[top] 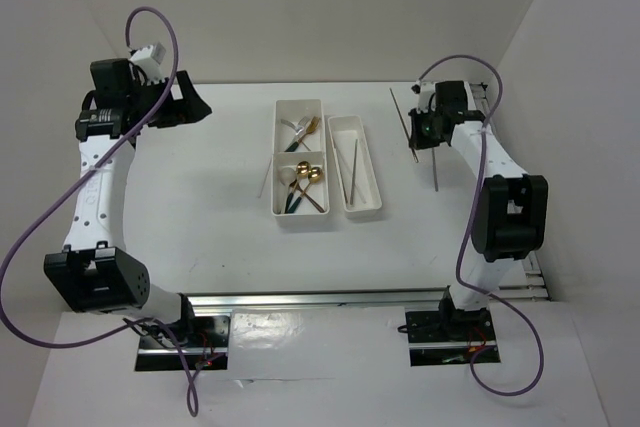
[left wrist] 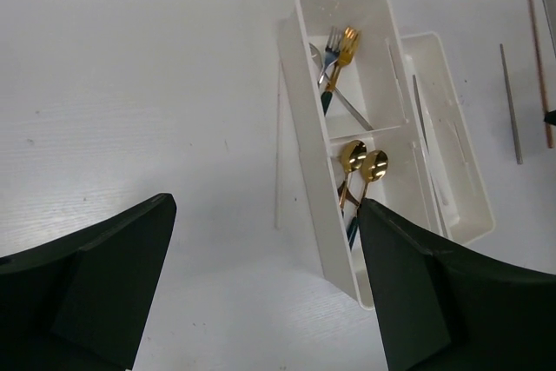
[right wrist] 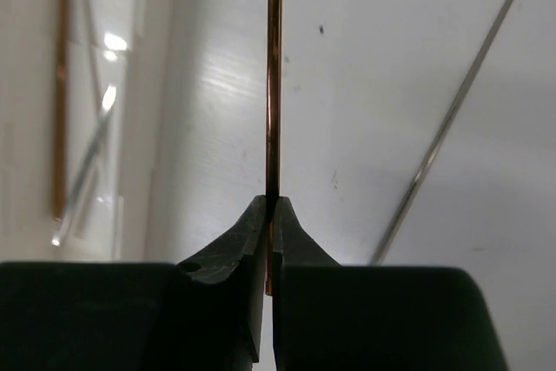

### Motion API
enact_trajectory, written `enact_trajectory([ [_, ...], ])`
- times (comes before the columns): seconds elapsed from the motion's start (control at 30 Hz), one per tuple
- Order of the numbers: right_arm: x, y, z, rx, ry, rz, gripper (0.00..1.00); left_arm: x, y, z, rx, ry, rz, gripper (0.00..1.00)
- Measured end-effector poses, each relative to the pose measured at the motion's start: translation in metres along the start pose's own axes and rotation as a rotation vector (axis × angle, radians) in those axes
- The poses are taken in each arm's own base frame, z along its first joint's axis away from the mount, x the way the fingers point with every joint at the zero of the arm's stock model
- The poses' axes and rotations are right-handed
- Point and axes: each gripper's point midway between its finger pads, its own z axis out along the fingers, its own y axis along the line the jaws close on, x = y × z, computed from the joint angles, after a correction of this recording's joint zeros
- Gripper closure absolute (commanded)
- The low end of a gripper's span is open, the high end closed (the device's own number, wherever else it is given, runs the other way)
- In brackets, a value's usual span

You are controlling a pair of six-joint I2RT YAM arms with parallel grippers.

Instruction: Sort the eating utensils into containers

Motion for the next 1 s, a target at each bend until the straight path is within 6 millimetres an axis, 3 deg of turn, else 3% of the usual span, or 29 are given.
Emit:
enact_trajectory([
  [0.13,-0.043,0.024,-0.018,-0.051,-0.103,0.032,1.00,0.001,0.004,-0.006,-0.040,-0.014,0.004,0.00],
  [0.23,-0.053,0.056,-0.020,-0.130,-0.113,0.066,1.00,0.005,0.005,-0.008,-0.045,-0.005,-0.001,0.00],
  [0.3,-0.046,0.092,-0.018,-0.211,-0.070,0.103,1.00,0.007,0.008,-0.008,-0.065,0.002,-0.005,0.00],
  [0.43,-0.036,0.114,-0.009,-0.252,-0.019,0.139,1.00,0.007,0.016,-0.009,-0.118,-0.004,-0.043,0.00],
  [0.73,0.010,0.127,0.023,-0.260,0.144,0.251,1.00,0.016,0.029,-0.008,-0.202,0.010,-0.129,0.00],
  [0.77,0.014,0.129,0.025,-0.260,0.156,0.255,0.91,0.018,0.031,-0.008,-0.211,0.016,-0.134,0.00],
  [0.83,0.019,0.134,0.028,-0.270,0.175,0.256,0.85,0.022,0.034,-0.007,-0.222,0.025,-0.136,0.00],
  [0.9,0.022,0.140,0.030,-0.284,0.188,0.256,0.73,0.027,0.034,-0.005,-0.220,0.040,-0.127,0.00],
  [1.0,0.024,0.146,0.032,-0.300,0.200,0.253,0.61,0.045,0.030,0.002,-0.183,0.091,-0.091,0.00],
])
